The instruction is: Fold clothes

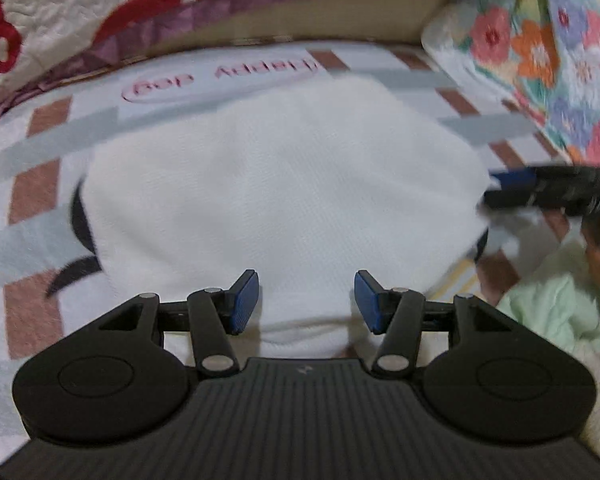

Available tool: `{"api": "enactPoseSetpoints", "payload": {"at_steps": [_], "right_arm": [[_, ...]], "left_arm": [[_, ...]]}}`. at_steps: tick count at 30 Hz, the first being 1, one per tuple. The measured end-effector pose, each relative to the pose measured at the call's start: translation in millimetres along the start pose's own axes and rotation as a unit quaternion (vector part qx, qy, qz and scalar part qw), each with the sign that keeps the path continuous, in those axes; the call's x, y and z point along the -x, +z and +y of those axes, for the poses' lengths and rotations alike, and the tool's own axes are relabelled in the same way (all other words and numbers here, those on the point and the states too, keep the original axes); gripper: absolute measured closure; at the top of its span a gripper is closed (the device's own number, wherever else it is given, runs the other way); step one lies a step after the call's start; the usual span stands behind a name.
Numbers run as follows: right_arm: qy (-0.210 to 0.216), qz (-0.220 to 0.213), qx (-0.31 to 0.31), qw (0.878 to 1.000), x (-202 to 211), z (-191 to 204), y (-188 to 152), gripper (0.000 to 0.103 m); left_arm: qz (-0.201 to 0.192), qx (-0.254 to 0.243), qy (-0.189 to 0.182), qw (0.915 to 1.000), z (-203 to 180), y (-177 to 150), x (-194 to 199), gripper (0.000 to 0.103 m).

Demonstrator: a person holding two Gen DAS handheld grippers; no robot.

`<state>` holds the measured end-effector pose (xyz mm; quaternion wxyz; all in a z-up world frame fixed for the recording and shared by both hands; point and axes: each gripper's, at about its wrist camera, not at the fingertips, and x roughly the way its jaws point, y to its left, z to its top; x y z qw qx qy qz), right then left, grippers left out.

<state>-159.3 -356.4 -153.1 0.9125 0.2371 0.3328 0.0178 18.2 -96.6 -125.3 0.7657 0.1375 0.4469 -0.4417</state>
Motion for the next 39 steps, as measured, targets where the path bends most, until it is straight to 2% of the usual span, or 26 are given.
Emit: {"api": "enactPoseSetpoints", "payload": {"at_steps": [2, 4, 5, 7, 9, 12, 14, 15, 16, 17, 18, 19, 20, 21, 23, 24, 26, 28, 31, 33, 35, 36, 37, 39], "right_arm": [[0.019, -0.011, -0.008, 1.0, -6, 3, 5, 0.076], [0.049, -0.02, -0.026, 0.998, -11, 5, 10, 0.081], [0.104, -0.022, -0.077, 0.991, -10, 1, 14, 0.082], [0.179, -0.024, -0.187, 0.966, -10, -15, 13, 0.082], [0.182, -0.012, -0.251, 0.951, -15, -39, -2, 0.083], [0.105, 0.024, -0.244, 0.964, -23, -66, -26, 0.084], [0.122, 0.013, -0.259, 0.958, -18, -71, -33, 0.078], [0.107, 0.014, -0.231, 0.967, -15, -66, -30, 0.071], [0.091, 0.015, -0.203, 0.975, -12, -60, -28, 0.059], [0.076, 0.017, -0.174, 0.982, -10, -54, -25, 0.055], [0.062, 0.021, -0.15, 0.986, -8, -48, -22, 0.054], [0.057, 0.026, -0.158, 0.985, -8, -48, -18, 0.044], [0.051, 0.03, -0.173, 0.983, -7, -50, -15, 0.038], [0.045, 0.032, -0.213, 0.976, -3, -54, -16, 0.037], [0.041, 0.03, -0.296, 0.954, 5, -63, -23, 0.037], [0.044, 0.03, -0.327, 0.943, 8, -63, -29, 0.036], [0.048, 0.033, -0.348, 0.936, 6, -56, -40, 0.034], [0.047, 0.038, -0.363, 0.93, -1, -49, -47, 0.034], [0.041, 0.036, -0.384, 0.922, -23, -45, -51, 0.033], [0.046, 0.018, -0.4, 0.915, -29, -40, -56, 0.03], [0.044, -0.006, -0.411, 0.911, -30, -33, -62, 0.028], [0.039, -0.022, -0.414, 0.909, -30, -29, -64, 0.026], [0.031, -0.039, -0.413, 0.909, -29, -23, -66, 0.025], [0.01, -0.065, -0.395, 0.916, -30, -9, -65, 0.022]], "left_arm": [[-0.013, 0.013, 0.002, 0.9998, 8, 4, 6, 0.051], [-0.018, 0.027, 0.003, 0.9995, 14, 5, 6, 0.049], [-0.021, 0.034, 0.004, 0.9992, 18, 6, 7, 0.049], [-0.026, 0.049, 0.005, 0.9985, 24, 8, 8, 0.049], [-0.023, 0.061, 0.005, 0.9979, 29, 8, 6, 0.049], [-0.003, 0.047, 0.017, 0.9988, 24, 4, 1, 0.048], [0.007, 0.04, 0.029, 0.9988, 22, 1, 1, 0.047], [0.009, 0.041, 0.033, 0.9986, 22, 0, 2, 0.047], [0.012, 0.042, 0.036, 0.9984, 23, -1, 4, 0.047], [0.006, 0.057, 0.039, 0.9976, 29, -2, 9, 0.047], [0.001, 0.072, 0.042, 0.9965, 35, -2, 15, 0.046], [-0.004, 0.11, 0.049, 0.9927, 47, -4, 23, 0.043], [-0.01, 0.149, 0.057, 0.9872, 59, -5, 30, 0.042], [-0.011, 0.189, 0.063, 0.9799, 72, -7, 36, 0.041], [-0.019, 0.28, 0.06, 0.958, 98, -17, 47, 0.041], [-0.025, 0.312, 0.052, 0.9484, 107, -22, 49, 0.041], [-0.033, 0.351, 0.038, 0.9349, 117, -30, 47, 0.04], [-0.051, 0.365, 0.036, 0.9287, 119, -34, 41, 0.038], [-0.085, 0.353, 0.053, 0.9302, 120, -34, 22, 0.033], [-0.089, 0.349, 0.05, 0.9316, 122, -32, 8, 0.033], [-0.075, 0.35, 0.014, 0.9336, 121, -33, -8, 0.04], [-0.066, 0.35, -0.009, 0.9343, 120, -33, -15, 0.069], [-0.063, 0.349, -0.009, 0.935, 118, -34, -12, 0.081], [-0.056, 0.346, -0.007, 0.9366, 114, -34, -8, 0.086]]}}
